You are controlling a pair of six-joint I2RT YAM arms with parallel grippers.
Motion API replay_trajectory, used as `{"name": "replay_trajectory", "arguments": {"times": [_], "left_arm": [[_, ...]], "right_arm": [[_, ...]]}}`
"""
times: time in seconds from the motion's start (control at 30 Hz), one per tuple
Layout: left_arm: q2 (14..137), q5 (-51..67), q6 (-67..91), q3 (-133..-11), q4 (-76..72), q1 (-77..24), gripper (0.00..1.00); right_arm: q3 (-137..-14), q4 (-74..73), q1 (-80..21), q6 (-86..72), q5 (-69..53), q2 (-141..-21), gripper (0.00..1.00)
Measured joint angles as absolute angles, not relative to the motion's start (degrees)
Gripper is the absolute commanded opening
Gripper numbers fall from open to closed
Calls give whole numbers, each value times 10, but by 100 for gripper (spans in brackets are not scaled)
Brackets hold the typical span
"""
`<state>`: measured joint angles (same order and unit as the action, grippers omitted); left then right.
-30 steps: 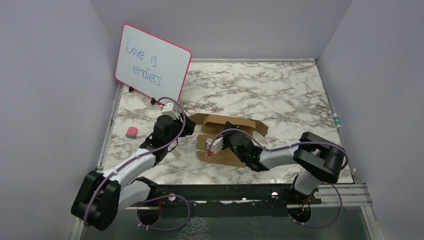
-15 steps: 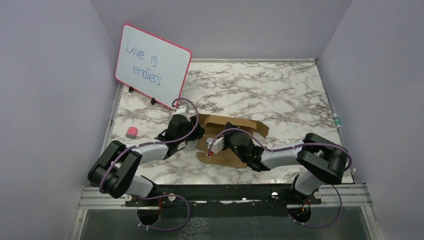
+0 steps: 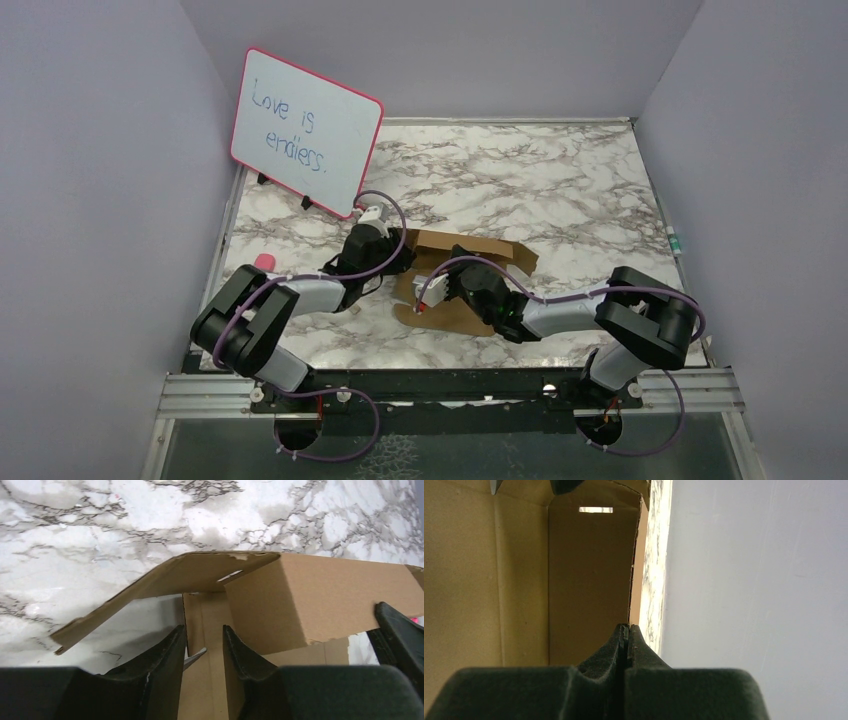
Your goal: Fold the paper box
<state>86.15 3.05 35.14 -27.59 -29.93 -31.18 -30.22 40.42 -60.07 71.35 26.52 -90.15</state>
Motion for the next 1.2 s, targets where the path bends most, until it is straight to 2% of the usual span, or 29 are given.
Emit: {"name": "replay_trajectory", "arguments": {"times": [0.6,0.87,1.2], "left_arm": [[816,60,364,-250,-347,-333,33],[678,3,342,-232,-299,-331,36],[776,-22,342,-238,-260,-327,37]], "right_arm": [[-303,402,-601,704,263,-901,1],[-303,401,-601,703,263,-901,1],[-303,401,-601,701,262,-901,1]]}}
